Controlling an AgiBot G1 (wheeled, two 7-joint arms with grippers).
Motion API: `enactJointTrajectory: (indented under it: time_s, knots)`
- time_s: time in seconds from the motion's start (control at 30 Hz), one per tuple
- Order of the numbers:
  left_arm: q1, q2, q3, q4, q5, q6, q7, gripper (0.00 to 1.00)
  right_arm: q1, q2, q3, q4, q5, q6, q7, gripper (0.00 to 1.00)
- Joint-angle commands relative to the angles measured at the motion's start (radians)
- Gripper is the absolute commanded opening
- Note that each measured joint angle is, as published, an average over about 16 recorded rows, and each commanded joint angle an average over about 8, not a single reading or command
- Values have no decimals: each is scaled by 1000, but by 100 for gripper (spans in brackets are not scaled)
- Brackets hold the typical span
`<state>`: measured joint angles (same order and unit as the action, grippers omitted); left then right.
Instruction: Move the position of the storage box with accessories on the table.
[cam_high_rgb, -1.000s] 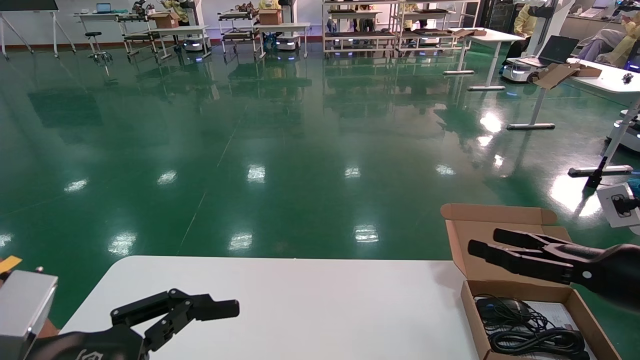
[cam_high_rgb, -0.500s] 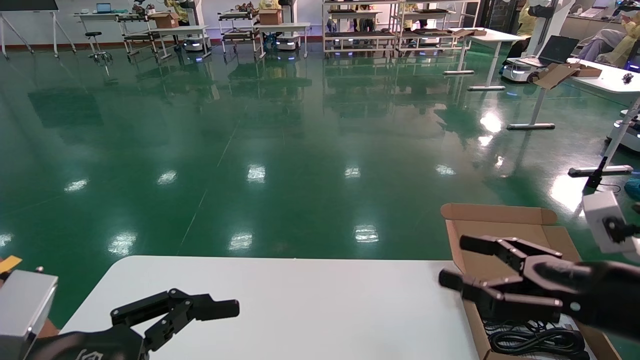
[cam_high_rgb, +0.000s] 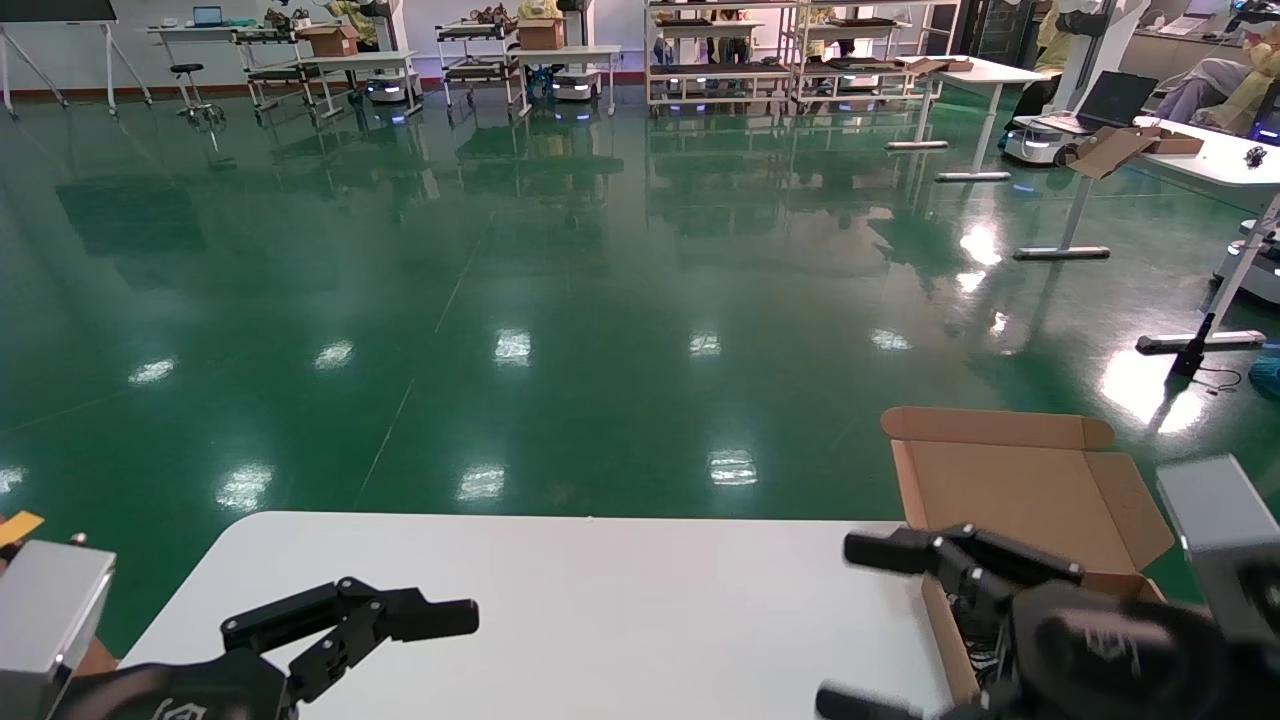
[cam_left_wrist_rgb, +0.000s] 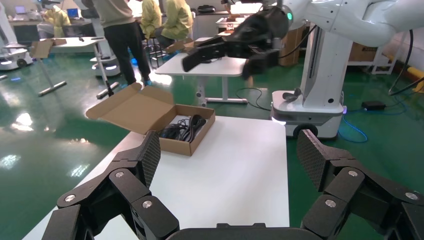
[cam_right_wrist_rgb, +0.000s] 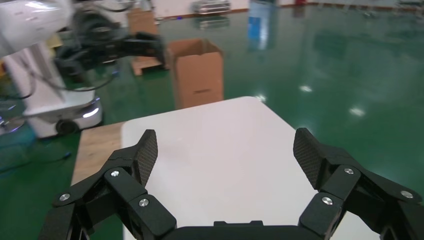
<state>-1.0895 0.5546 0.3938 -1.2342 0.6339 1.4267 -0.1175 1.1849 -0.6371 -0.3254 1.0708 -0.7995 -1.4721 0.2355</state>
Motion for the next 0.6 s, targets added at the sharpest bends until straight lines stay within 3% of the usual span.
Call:
enactJointTrajectory:
  time_s: [0.03,0.37,0.6]
  knots:
    - [0,0,0,0,0,0,0,100,-21,5,9,40,13,-4,-9,100]
    - [0,0,0,0,0,0,0,100,-113,26,46,220,71,-25,-48,100]
    - [0,0,0,0,0,0,0,100,-133,31,55,258,85,-30,-55,100]
